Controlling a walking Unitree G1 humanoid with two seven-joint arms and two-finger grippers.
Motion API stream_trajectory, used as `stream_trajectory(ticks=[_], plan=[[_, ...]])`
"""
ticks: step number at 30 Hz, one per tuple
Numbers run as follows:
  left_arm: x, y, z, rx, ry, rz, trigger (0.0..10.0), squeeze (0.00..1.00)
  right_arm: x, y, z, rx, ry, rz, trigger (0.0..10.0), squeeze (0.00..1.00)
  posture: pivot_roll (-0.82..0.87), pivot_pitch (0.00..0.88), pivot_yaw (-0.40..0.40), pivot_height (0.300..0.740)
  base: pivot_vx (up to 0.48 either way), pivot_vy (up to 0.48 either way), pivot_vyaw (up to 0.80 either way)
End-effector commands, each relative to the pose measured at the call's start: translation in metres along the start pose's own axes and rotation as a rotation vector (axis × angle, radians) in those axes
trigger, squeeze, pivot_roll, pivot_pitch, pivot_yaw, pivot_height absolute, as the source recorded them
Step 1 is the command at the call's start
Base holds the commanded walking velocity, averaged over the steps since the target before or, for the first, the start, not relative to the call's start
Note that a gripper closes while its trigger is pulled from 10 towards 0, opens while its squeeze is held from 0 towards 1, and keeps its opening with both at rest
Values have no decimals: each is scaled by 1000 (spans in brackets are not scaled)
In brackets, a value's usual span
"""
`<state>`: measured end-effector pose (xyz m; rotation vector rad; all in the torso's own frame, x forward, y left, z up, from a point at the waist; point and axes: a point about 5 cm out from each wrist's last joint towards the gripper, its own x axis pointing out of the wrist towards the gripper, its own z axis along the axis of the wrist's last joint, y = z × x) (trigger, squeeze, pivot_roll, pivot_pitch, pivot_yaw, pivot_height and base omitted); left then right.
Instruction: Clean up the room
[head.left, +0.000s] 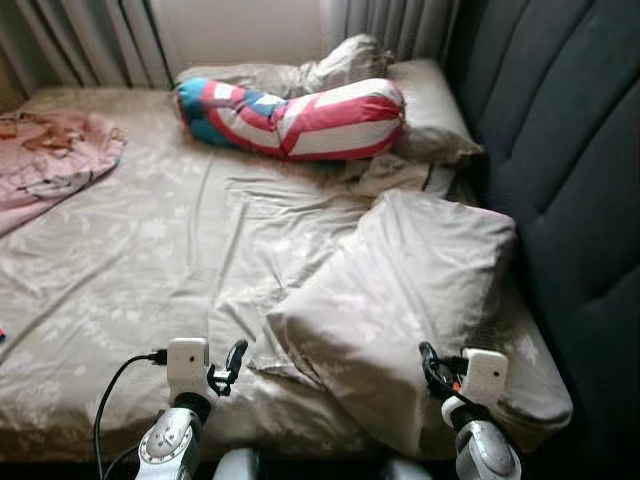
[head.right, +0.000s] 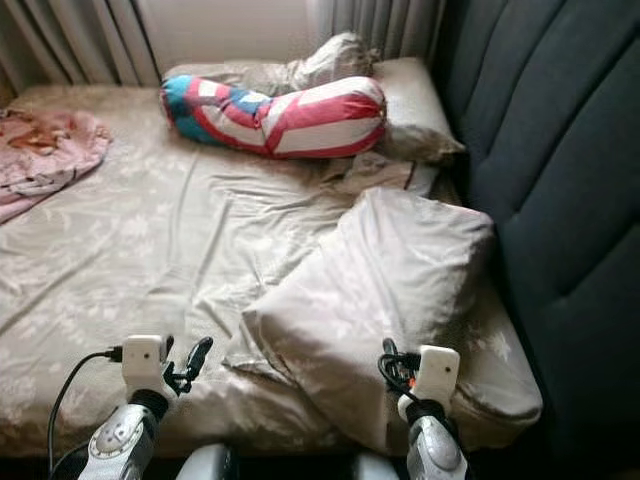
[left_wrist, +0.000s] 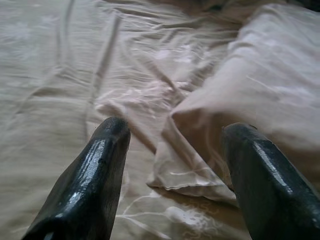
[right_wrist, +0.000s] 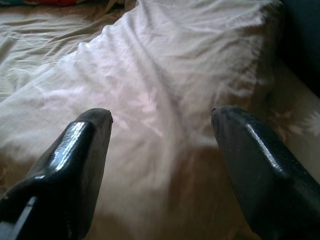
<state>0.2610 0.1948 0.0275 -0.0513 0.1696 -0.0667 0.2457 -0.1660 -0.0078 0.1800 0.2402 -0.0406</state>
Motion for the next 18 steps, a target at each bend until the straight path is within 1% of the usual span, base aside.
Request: stream_trajectory(ticks=[1, 11, 18], plan=[[0, -2, 1, -12, -3, -4, 10000, 0, 1, -1, -1, 0, 17, 9, 10000, 0, -62, 89, -25, 649, 0, 0, 0], [4, -5, 5, -15, -4, -13, 10000, 0, 1, 1, -2, 8, 19, 34, 10000, 0, -62, 80, -25, 649, 0, 0, 0], [6, -6, 7, -21, -12, -16, 10000, 0, 4, -4, 3, 5, -4, -2, 10000, 0, -61, 78, -25, 649, 0, 0, 0]])
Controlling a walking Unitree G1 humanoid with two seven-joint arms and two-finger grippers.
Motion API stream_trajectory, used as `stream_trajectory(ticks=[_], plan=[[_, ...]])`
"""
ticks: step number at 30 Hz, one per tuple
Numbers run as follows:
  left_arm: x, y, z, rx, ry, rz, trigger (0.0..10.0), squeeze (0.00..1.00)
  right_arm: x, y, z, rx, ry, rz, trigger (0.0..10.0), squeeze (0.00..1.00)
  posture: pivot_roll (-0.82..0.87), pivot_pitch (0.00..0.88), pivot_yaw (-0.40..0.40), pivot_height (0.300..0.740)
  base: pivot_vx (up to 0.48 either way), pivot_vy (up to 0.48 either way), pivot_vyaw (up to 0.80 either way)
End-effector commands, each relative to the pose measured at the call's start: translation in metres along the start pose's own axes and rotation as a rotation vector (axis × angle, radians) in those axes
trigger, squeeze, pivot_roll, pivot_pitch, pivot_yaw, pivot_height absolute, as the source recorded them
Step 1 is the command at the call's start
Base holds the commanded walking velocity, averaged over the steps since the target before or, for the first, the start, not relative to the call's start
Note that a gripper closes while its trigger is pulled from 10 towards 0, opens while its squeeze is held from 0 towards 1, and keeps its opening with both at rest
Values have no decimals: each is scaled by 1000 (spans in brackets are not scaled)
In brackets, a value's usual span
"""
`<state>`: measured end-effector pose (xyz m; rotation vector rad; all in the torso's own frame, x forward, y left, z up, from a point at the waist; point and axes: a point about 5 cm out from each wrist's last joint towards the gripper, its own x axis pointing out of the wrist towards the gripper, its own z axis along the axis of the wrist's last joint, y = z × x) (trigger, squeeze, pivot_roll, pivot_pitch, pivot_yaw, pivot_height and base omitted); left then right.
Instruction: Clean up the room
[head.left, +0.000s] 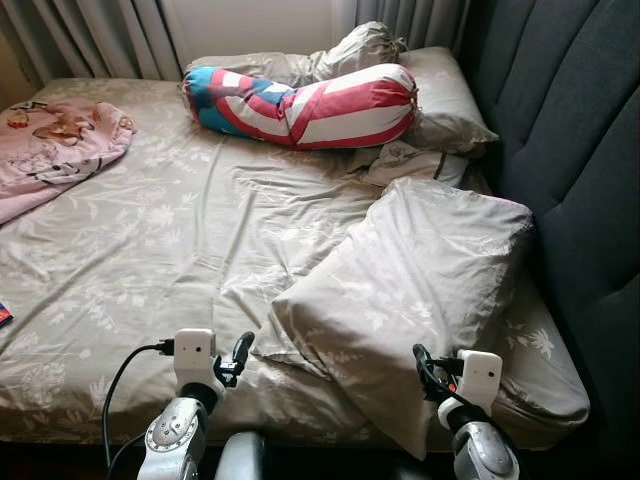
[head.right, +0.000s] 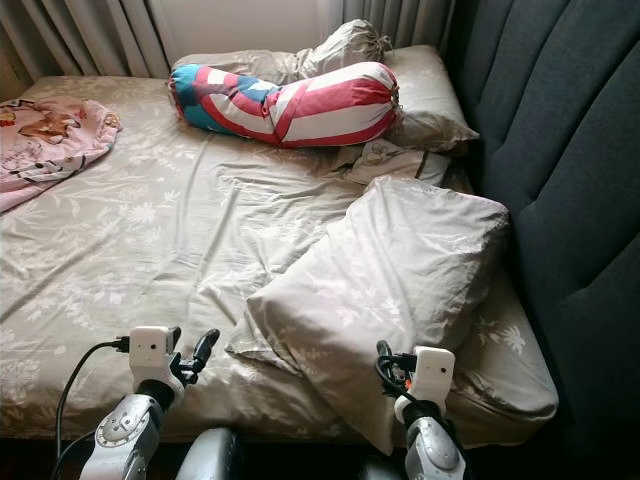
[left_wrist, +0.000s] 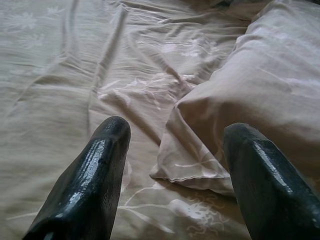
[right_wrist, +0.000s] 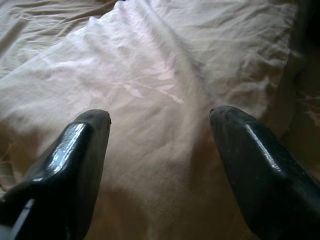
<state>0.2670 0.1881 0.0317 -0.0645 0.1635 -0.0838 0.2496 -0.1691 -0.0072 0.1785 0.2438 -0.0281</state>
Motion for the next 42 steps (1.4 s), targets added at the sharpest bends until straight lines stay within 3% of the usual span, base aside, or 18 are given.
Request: stream_trajectory(ticks=[1, 21, 36, 37, 38, 39, 42], plan=[[0, 1, 2, -10, -7, 2, 10000, 0, 1, -3, 2, 6, -13, -20, 10000, 0, -62, 79, -25, 649, 0, 0, 0], [-1, 1, 2, -17, -6, 3, 10000, 0, 3, -8, 6, 8, -29, -65, 10000, 0, -58, 84, -27, 649, 316, 0, 0], [-1, 1, 1, -16, -3, 0, 10000, 0, 10, -35, 16, 92, -14, -212, 10000, 0, -57, 85, -25, 649, 0, 0, 0], [-1, 1, 1, -16, -2, -1, 10000, 0, 13, -36, 16, 124, 4, -199, 10000, 761, -57, 85, -25, 649, 0, 0, 0], [-1, 1, 1, -16, -2, -1, 10000, 0, 13, -36, 16, 124, 4, -199, 10000, 761, -57, 85, -25, 649, 0, 0, 0], [-1, 1, 1, -15, 0, -2, 10000, 0, 16, -37, 18, 133, 27, -193, 10000, 1000, -56, 87, -23, 649, 0, 0, 0], [-1, 1, 1, -13, 2, -2, 10000, 0, 22, -40, 21, 146, 60, -213, 10000, 1000, -55, 88, -21, 649, 0, 0, 0]])
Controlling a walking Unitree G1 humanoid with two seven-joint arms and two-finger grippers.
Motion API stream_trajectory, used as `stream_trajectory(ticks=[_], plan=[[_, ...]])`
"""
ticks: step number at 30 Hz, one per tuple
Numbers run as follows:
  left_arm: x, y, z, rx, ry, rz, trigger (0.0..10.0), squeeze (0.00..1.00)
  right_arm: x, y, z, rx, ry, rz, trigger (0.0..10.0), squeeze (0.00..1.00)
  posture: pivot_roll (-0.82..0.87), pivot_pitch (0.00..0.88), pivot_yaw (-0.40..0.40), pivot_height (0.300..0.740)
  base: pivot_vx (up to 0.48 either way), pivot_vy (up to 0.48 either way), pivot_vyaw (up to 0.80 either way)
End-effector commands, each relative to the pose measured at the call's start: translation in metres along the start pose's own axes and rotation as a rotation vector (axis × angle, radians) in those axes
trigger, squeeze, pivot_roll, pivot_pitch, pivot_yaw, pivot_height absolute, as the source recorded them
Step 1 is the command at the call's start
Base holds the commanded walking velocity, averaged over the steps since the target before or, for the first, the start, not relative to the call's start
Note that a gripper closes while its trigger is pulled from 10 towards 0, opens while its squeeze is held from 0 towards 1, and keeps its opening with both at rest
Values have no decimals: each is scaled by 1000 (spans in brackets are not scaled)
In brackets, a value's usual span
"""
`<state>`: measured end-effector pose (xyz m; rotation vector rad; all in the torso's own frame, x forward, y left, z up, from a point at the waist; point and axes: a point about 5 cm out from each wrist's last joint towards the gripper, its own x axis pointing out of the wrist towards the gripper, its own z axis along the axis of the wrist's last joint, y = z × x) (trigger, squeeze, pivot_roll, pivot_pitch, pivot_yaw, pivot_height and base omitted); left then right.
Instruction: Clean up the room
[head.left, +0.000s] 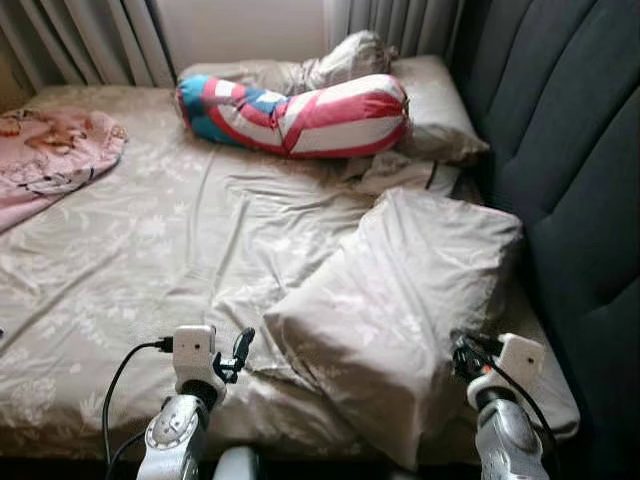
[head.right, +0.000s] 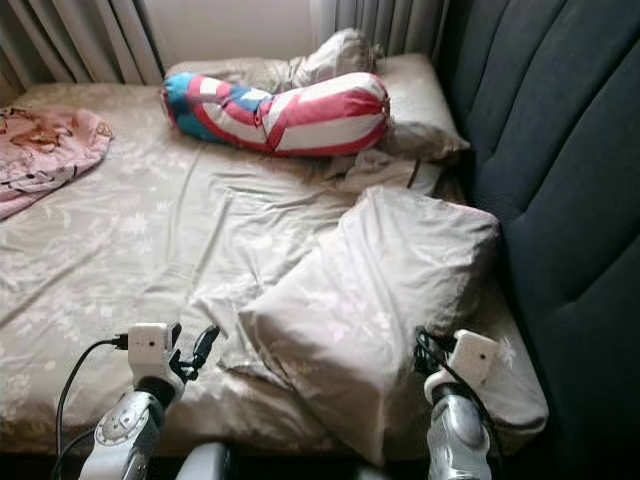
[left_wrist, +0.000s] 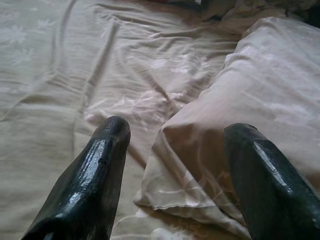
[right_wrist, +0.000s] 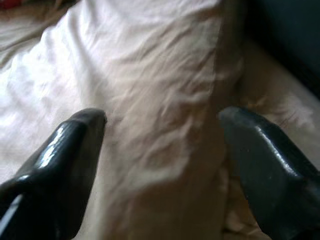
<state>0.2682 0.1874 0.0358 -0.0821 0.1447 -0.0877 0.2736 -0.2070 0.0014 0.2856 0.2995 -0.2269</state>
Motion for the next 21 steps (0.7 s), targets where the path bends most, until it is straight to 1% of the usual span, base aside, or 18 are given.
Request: stream_trajectory(ticks=[1, 2, 4, 7, 8, 10, 14, 17, 18, 19, 20, 21], plan=[[-2, 2, -3, 3, 21, 4, 10000, 0, 2, -5, 1, 15, 18, -27, 10000, 1000, -55, 88, -21, 649, 0, 0, 0], [-2, 2, -3, 7, 25, 2, 10000, 0, 5, -4, 5, 13, 14, -28, 10000, 1000, -55, 88, -21, 649, 0, 0, 0], [-2, 2, -3, 8, 26, 2, 10000, 0, 5, -4, 5, 13, 12, -27, 10000, 1000, -55, 88, -21, 649, 0, 0, 0], [-3, 3, -3, 8, 27, 3, 10000, 0, 11, -1, 11, 79, 27, -5, 10000, 1000, -47, 85, -18, 649, 0, 0, 0], [-3, 3, -4, 10, 28, 2, 10000, 0, 12, 1, 10, 87, 43, 13, 10000, 1000, -47, 85, -18, 649, 0, 0, 0], [-3, 4, -4, 11, 30, 2, 10000, 0, 12, 1, 10, 77, 50, 11, 10000, 1000, -48, 80, -17, 649, 0, 0, 0], [-3, 4, -5, 12, 37, -1, 10000, 0, 11, -1, 2, 52, 108, -30, 10000, 1000, -47, 71, -14, 649, 0, 0, 0], [-2, 3, -5, 13, 39, -5, 10000, 0, 10, 1, -6, 80, 156, -27, 10000, 1000, -46, 69, -13, 649, 0, 0, 0], [-2, 3, -5, 13, 39, -5, 10000, 0, 10, 1, -6, 80, 156, -27, 10000, 1000, -46, 69, -13, 649, 0, 0, 0], [-2, 3, -5, 13, 39, -6, 10000, 0, 9, 2, -8, 88, 163, -21, 10000, 773, -43, 67, -13, 649, 0, 0, 0], [-2, 4, -5, 14, 38, -7, 10000, 0, 9, 4, -10, 93, 173, -11, 10000, 0, -38, 68, -13, 649, 0, 0, 0], [-2, 4, -5, 15, 38, -7, 10000, 0, 9, 5, -11, 92, 176, -7, 10000, 0, -38, 69, -13, 649, 0, 0, 0]])
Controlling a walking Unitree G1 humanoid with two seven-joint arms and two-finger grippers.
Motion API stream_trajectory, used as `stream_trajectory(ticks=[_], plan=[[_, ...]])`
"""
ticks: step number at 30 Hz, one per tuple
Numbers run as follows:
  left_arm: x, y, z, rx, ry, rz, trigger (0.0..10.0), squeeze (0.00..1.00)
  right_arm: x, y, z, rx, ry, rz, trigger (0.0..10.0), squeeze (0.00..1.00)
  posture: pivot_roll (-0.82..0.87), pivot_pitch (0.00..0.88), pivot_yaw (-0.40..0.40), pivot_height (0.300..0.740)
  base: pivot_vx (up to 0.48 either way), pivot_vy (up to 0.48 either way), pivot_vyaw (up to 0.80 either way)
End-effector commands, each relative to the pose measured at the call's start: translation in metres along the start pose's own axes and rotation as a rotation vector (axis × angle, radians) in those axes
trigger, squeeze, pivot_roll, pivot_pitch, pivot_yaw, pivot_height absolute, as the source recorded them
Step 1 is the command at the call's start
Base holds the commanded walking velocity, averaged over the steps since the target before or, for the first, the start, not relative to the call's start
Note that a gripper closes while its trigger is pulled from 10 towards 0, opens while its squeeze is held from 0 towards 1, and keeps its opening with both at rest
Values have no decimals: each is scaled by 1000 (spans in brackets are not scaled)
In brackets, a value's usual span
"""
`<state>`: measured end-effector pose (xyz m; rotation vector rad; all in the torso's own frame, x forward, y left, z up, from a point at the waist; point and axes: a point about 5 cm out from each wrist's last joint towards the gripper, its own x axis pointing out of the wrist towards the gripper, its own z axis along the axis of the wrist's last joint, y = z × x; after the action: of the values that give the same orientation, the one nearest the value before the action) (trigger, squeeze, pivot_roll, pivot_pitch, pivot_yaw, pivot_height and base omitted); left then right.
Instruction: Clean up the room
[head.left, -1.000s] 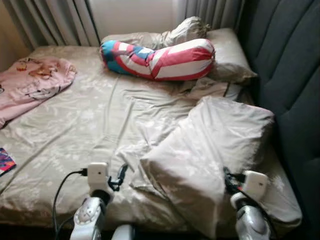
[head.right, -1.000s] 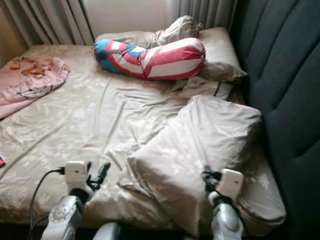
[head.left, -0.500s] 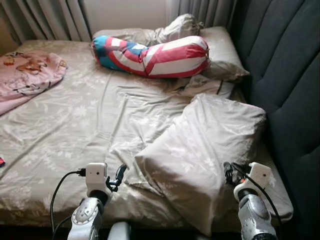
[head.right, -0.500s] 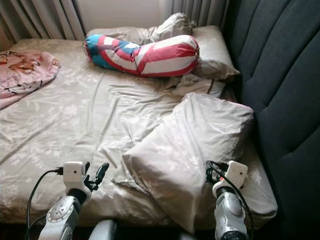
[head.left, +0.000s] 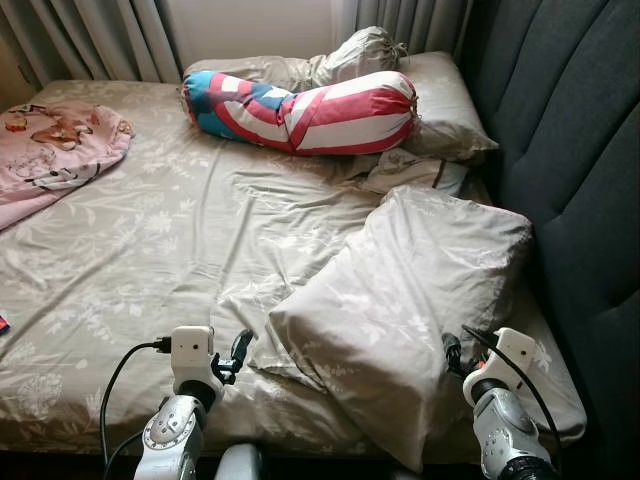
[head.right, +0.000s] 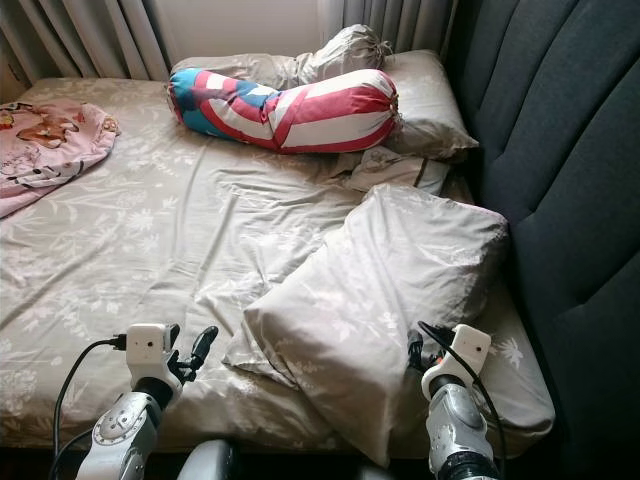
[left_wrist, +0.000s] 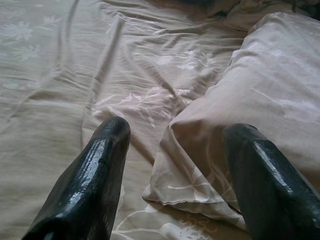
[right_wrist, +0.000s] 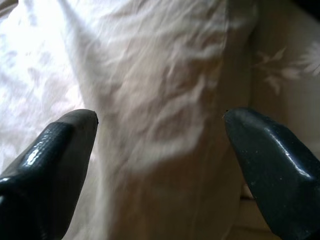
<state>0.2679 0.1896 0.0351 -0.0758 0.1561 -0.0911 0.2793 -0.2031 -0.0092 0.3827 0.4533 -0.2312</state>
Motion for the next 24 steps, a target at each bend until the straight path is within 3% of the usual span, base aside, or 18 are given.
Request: stream_trajectory(ticks=[1, 4, 10, 24], plan=[[-1, 2, -4, 10, 25, -4, 10000, 0, 1, 3, -2, 15, 19, 12, 10000, 0, -37, 71, -12, 649, 0, 0, 0], [-2, 4, -2, 12, 22, -2, 10000, 0, 2, 13, -5, 67, 43, 75, 10000, 0, -34, 76, -10, 649, 0, 0, 0], [-4, 6, -2, 18, 27, -3, 10000, 0, 2, 18, -12, 27, 89, 64, 10000, 0, -24, 94, -2, 649, 0, 0, 0], [-8, 12, -3, 39, 38, 0, 10000, 0, 1, 7, -12, 32, 71, -49, 10000, 0, -17, 112, 10, 649, 0, 0, 0]])
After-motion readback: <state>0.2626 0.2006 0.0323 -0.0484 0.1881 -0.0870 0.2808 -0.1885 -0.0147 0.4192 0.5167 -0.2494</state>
